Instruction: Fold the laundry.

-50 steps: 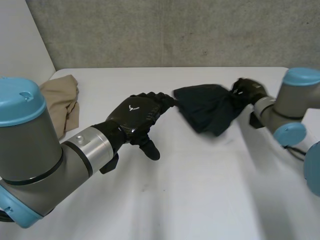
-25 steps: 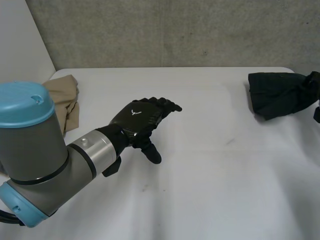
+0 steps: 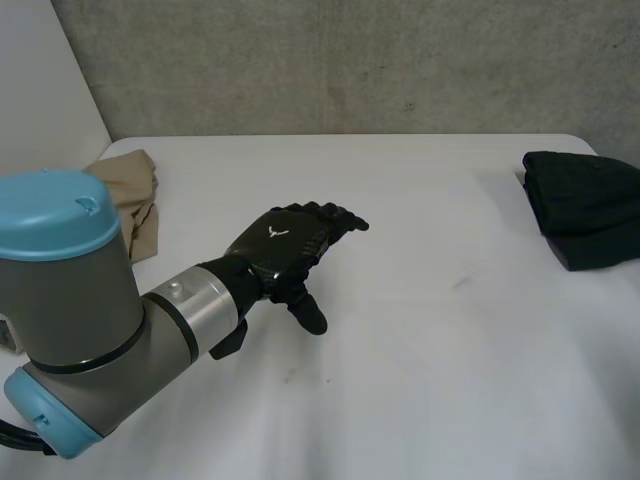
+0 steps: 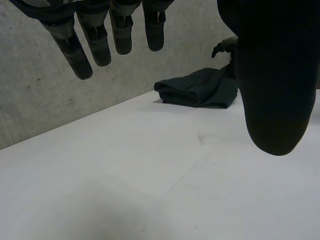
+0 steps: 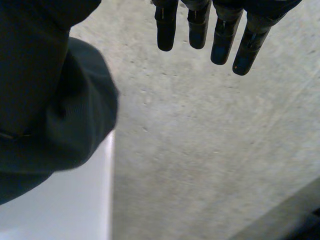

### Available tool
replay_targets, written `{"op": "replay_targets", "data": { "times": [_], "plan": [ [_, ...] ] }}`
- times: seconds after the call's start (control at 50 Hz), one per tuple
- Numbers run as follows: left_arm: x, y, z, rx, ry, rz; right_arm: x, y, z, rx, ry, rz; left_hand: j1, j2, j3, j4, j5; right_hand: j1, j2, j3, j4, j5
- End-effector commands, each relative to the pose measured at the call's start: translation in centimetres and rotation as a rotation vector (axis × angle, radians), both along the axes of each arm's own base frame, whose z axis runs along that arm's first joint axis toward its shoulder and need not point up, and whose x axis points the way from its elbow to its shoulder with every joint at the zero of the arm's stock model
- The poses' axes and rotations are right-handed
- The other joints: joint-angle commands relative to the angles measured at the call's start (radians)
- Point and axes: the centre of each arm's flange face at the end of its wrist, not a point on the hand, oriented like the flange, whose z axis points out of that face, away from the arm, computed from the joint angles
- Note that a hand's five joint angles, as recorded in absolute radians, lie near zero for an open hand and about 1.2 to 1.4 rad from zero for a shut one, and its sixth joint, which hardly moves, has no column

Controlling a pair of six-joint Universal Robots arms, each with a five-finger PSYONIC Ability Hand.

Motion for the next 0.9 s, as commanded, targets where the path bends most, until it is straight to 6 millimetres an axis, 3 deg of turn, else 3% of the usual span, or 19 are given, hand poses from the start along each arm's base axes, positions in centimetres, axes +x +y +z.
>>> {"op": "replay_targets", "data": {
  "times": [0.02, 0.06, 0.14, 0.18, 0.2, 0.26, 0.32, 0.34, 0.36, 0.38, 0.42, 0.48, 0.5, 0.56, 0.58, 0.62, 0.66, 0.74, 0.9],
  "plan": [
    [0.1, 0.0, 0.1, 0.001, 0.004, 0.004, 0.4, 0.6, 3.7, -0.001, 0.171, 0.004, 0.024, 0.032, 0.025, 0.033, 0.027, -0.031, -0.05, -0.043, -0.063, -0.068],
    [0.1, 0.0, 0.4, -0.004, 0.007, 0.005, 1.2, 0.9, 4.6, 0.006, 0.232, 0.019, 0.021, 0.029, 0.023, 0.03, 0.025, -0.031, -0.05, -0.043, -0.063, -0.068],
    [0.3, 0.0, 0.9, -0.016, 0.012, 0.011, 8.0, 2.7, 8.7, -0.008, 0.415, 0.103, 0.015, 0.023, 0.017, 0.024, 0.019, -0.031, -0.05, -0.043, -0.063, -0.068],
    [0.6, 0.0, 1.8, -0.041, 0.025, 0.023, 9.6, 3.5, 10.0, -0.022, 0.447, 0.116, 0.012, 0.021, 0.014, 0.021, 0.016, -0.031, -0.05, -0.043, -0.063, -0.068],
    [0.8, -0.2, 2.2, -0.053, 0.03, 0.032, 10.7, 4.4, 11.7, -0.045, 0.463, 0.11, 0.009, 0.018, 0.011, 0.018, 0.013, -0.031, -0.05, -0.043, -0.063, -0.068],
    [1.8, -1.1, 3.5, -0.089, 0.045, 0.088, 12.1, 5.5, 14.4, -0.107, 0.46, 0.112, -0.003, 0.006, -0.001, 0.006, 0.001, -0.031, -0.05, -0.043, -0.063, -0.068],
    [3.4, -2.6, 5.1, -0.144, 0.063, 0.169, 16.1, 7.5, 17.3, -0.209, 0.446, 0.175, -0.02, -0.012, -0.019, -0.011, -0.017, -0.031, -0.05, -0.043, -0.063, -0.068],
    [3.8, -3.0, 5.6, -0.16, 0.067, 0.189, 17.4, 8.2, 17.8, -0.228, 0.439, 0.199, -0.023, -0.015, -0.022, -0.014, -0.019, -0.031, -0.05, -0.043, -0.063, -0.068],
    [4.3, -3.4, 6.0, -0.173, 0.071, 0.207, 19.9, 9.6, 18.2, -0.259, 0.417, 0.257, -0.029, -0.021, -0.027, -0.02, -0.025, -0.031, -0.05, -0.043, -0.063, -0.068],
    [4.7, -3.8, 6.4, -0.184, 0.076, 0.224, 20.9, 10.2, 18.3, -0.265, 0.407, 0.282, -0.035, -0.026, -0.033, -0.026, -0.031, -0.031, -0.05, -0.043, -0.063, -0.068],
    [6.1, -5.1, 7.4, -0.219, 0.087, 0.279, 23.9, 12.3, 17.8, -0.277, 0.373, 0.377, -0.038, -0.029, -0.036, -0.029, -0.034, -0.031, -0.05, -0.043, -0.063, -0.068],
    [8.2, -7.3, 8.2, -0.259, 0.077, 0.36, 26.4, 14.8, 17.2, -0.273, 0.336, 0.488, -0.051, -0.042, -0.049, -0.041, -0.047, -0.031, -0.05, -0.043, -0.063, -0.068],
    [8.7, -7.8, 8.4, -0.268, 0.073, 0.376, 28.0, 16.9, 16.8, -0.265, 0.309, 0.57, -0.051, -0.042, -0.049, -0.041, -0.047, -0.031, -0.05, -0.043, -0.063, -0.068],
    [10.8, -10.0, 8.5, -0.313, 0.027, 0.448, 30.1, 20.3, 15.9, -0.237, 0.274, 0.697, -0.051, -0.042, -0.049, -0.041, -0.047, -0.031, -0.05, -0.043, -0.063, -0.068],
    [11.4, -10.6, 8.5, -0.327, 0.01, 0.466, 31.5, 22.5, 14.7, -0.209, 0.26, 0.783, -0.051, -0.042, -0.049, -0.041, -0.047, -0.031, -0.05, -0.043, -0.063, -0.068],
    [12.6, -12.2, 7.8, -0.346, -0.035, 0.501, 32.7, 24.6, 13.2, -0.17, 0.254, 0.864, -0.051, -0.042, -0.049, -0.041, -0.047, -0.031, -0.05, -0.043, -0.063, -0.068],
    [14.3, -14.7, 6.0, -0.359, -0.124, 0.544, 33.9, 27.5, 10.9, -0.104, 0.252, 0.957, -0.051, -0.042, -0.049, -0.041, -0.047, -0.031, -0.05, -0.043, -0.063, -0.068],
    [16.9, -18.3, 2.8, -0.369, -0.285, 0.582, 34.4, 31.4, 7.6, 0.005, 0.26, 1.05, -0.051, -0.042, -0.049, -0.041, -0.047, -0.031, -0.05, -0.043, -0.063, -0.068],
    [22.4, -24.4, -3.9, -0.363, -0.55, 0.639, 33.1, 34.3, 4.1, 0.116, 0.264, 1.087, -0.051, -0.042, -0.049, -0.041, -0.047, -0.031, -0.05, -0.043, -0.063, -0.068]
  ]
}}
